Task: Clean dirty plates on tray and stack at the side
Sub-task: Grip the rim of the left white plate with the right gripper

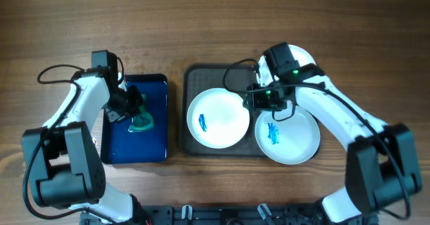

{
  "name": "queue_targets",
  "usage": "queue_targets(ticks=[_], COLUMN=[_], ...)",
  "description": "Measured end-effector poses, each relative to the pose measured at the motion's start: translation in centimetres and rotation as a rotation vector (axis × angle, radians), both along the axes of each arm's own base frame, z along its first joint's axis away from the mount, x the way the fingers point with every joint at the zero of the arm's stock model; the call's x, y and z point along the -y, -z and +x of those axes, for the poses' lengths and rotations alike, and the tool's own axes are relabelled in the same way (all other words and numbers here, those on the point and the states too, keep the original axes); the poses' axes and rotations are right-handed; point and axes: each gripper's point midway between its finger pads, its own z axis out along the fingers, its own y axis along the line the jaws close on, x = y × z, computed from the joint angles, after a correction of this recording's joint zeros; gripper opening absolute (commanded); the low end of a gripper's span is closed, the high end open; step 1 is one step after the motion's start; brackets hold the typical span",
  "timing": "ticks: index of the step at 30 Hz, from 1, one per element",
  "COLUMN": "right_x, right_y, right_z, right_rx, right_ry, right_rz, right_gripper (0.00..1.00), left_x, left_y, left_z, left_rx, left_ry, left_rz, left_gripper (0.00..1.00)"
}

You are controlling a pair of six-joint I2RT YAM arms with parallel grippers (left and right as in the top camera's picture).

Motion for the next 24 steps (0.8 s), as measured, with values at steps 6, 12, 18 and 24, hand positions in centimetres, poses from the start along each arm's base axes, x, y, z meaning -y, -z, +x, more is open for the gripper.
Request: queue_targets(ticks=[6,12,18,24], right_x=[-0.8,-2.0,-2.9,-2.8], right_y=[2.6,3.9,4.7,4.7], right_z=[0.6,0.1,-0.5,0.4], right_rx=[-0.025,-0.047,-0.072,-0.054], right_ry=[0.002,-0.028,-0.030,0.023], right_rz=[0.019,0.027,0.023,0.015], right_gripper=[0.26,0.16,0.04,0.04], left_x=[0.0,0.0,0.0,0.1], left_y=[0.0,0.0,0.0,0.0], left_z=[0.0,0.0,-0.1,-0.4], left_rx=[0.000,0.000,-0.005,-0.015], left_ry=[0.000,0.000,0.000,0.001], left_rz=[0.000,0.000,-0.001,-0.006], left_gripper=[0.04,0.04,0.04,0.04])
